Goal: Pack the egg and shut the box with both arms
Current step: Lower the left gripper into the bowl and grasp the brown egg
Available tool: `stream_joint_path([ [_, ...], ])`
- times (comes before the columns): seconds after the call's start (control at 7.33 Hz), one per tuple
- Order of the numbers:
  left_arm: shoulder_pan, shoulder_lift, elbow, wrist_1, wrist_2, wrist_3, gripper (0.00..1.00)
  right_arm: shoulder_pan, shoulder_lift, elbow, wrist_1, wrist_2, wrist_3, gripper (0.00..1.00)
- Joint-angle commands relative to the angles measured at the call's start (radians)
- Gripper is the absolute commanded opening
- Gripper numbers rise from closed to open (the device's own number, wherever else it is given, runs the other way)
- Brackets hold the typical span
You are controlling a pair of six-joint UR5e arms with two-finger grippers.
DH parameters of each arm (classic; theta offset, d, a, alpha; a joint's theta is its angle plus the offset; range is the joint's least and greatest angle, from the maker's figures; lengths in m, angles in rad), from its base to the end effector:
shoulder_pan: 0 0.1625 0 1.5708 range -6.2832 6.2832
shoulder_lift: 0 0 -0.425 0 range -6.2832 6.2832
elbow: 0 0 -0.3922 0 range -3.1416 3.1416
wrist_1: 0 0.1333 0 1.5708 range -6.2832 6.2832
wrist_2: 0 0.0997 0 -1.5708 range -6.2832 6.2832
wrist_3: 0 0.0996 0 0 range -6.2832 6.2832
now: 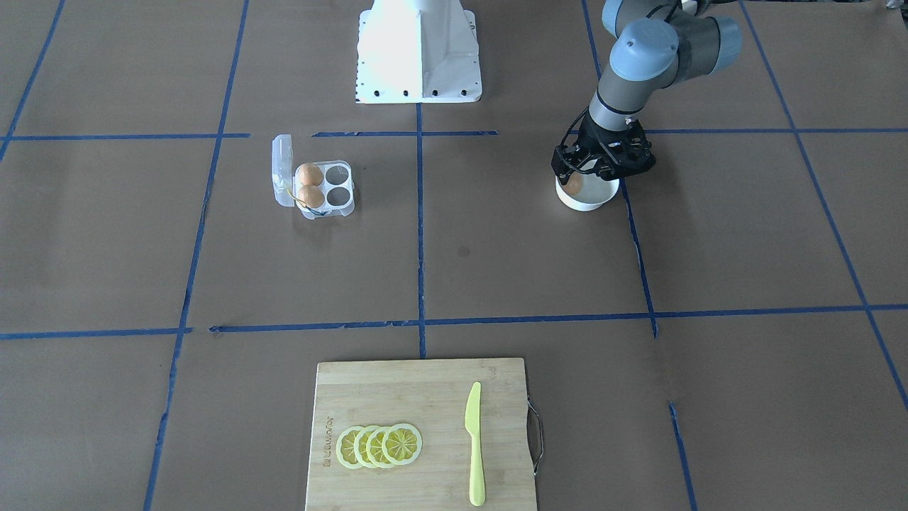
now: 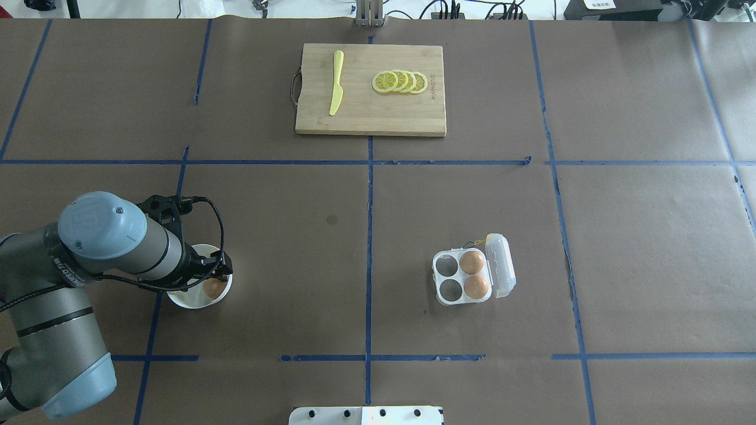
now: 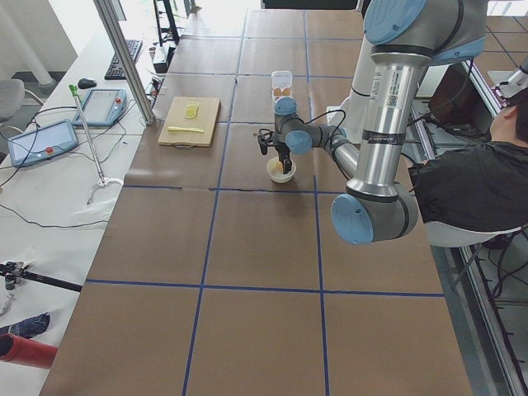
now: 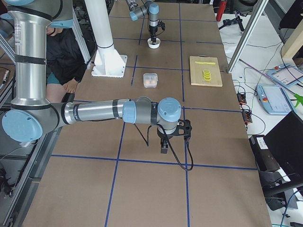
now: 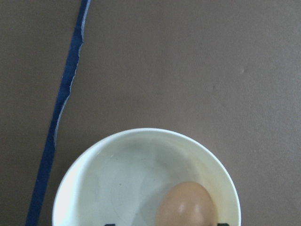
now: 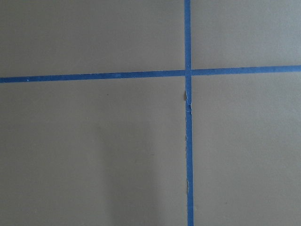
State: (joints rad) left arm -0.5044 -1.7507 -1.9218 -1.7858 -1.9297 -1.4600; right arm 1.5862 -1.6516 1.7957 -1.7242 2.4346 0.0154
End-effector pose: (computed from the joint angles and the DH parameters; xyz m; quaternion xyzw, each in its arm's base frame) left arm 0.4347 -0.3523 0.3829 -0.0499 0.3920 -0.1154 0.9113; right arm 0.0645 -0.4520 0.5954 -0.0042 -0.4186 0.0159 0.9080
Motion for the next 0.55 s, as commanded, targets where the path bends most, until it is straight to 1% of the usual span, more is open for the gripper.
stream_joint_path([
  [0.0, 0.000, 0.002, 0.023, -0.036, 0.000, 0.001, 0.76, 0.000, 0.000, 0.005, -0.002, 0.003, 0.000, 1.00],
  [0.41, 0.000, 0.005, 0.024, -0.040, 0.000, 0.016, 0.74, 0.000, 0.000, 0.005, 0.000, 0.001, 0.000, 1.00],
])
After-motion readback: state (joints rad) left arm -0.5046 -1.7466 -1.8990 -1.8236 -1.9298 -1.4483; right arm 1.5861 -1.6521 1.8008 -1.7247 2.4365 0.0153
